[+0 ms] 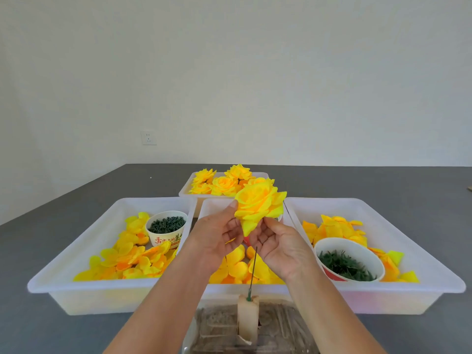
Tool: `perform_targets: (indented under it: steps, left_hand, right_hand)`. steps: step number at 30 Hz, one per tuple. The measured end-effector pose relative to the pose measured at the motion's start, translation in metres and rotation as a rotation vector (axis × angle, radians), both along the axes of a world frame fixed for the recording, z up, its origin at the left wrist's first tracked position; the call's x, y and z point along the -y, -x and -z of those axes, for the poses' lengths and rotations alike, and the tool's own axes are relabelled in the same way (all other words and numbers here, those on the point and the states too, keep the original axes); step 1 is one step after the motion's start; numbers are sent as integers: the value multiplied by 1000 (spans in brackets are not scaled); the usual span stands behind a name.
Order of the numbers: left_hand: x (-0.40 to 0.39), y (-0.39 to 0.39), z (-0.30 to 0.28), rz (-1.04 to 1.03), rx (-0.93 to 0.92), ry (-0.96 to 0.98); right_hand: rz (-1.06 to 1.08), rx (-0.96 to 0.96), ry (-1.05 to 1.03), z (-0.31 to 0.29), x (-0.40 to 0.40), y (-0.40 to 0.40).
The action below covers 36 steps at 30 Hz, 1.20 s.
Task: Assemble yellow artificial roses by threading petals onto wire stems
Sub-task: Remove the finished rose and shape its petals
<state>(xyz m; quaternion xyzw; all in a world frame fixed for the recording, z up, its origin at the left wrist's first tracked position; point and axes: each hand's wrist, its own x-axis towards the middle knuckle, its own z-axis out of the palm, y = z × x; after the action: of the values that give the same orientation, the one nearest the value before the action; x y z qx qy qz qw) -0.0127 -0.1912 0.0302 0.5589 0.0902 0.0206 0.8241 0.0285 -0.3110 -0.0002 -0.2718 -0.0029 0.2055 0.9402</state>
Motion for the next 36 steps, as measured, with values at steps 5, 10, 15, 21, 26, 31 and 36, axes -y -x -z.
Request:
perform_targets:
  steps: [5,10,15,21,26,31,36]
  left_hand:
    - [-5,-17,2,-33,0,-39]
    - [-11,-27,2,-169,106,-259]
    - [-15,-36,4,-278,228,-484]
    - [-28,-48,6,-324,327,-648]
    - [-39,-56,-3,-68,180,-70]
    - [-52,-69,1,3,108,-207]
    - [-60,-84,13,-100,185,-236]
  right_hand:
    - [14,167,187,9,6,-7]
    - [149,404,367,16,8,-11]
    - [262,647,562,16,4,-11]
    - [379,927,1054,19,3,-30]
    - [323,802,891,10,-5,-46]
    - [355,893,1181,12,-9,-69]
    - [286,917,1285,25,-13,-81]
